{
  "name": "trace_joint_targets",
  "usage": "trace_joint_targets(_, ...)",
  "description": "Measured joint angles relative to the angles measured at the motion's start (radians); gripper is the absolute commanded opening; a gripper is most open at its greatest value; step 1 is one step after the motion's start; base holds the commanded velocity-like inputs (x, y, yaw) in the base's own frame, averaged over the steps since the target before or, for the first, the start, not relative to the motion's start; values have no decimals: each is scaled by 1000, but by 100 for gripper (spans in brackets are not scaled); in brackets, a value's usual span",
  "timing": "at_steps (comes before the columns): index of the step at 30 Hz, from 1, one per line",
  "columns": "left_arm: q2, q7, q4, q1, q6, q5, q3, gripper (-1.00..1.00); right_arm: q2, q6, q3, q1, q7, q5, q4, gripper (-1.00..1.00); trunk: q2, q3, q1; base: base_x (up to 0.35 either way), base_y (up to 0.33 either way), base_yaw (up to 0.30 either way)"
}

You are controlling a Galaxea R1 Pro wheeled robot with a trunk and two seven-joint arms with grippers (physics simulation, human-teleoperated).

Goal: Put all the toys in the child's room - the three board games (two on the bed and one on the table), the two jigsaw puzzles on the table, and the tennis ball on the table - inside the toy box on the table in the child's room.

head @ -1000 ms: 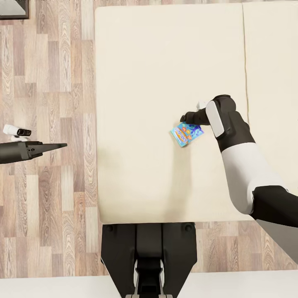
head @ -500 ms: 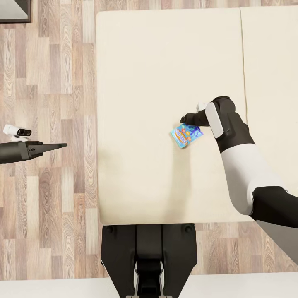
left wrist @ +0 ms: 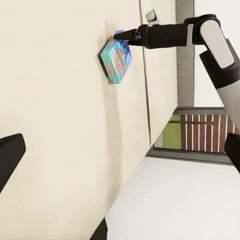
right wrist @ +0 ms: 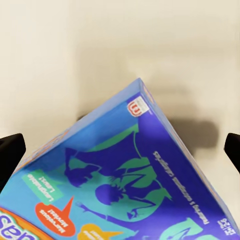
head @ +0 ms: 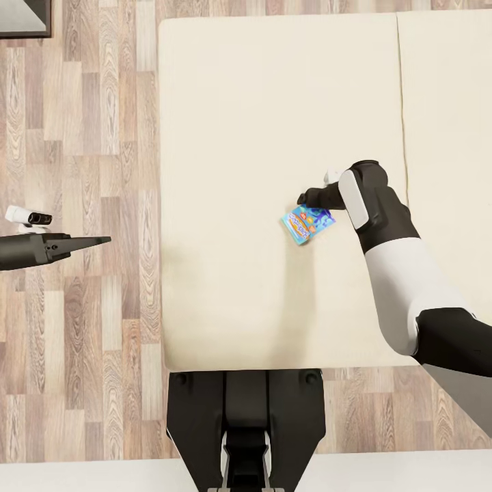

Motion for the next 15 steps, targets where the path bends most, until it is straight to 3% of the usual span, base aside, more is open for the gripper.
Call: trace_joint_targets(15, 0, 0, 0, 0, 0, 0, 0, 100, 1, 0, 0, 0, 1, -6, 2, 100, 0, 0, 0, 0, 0, 0)
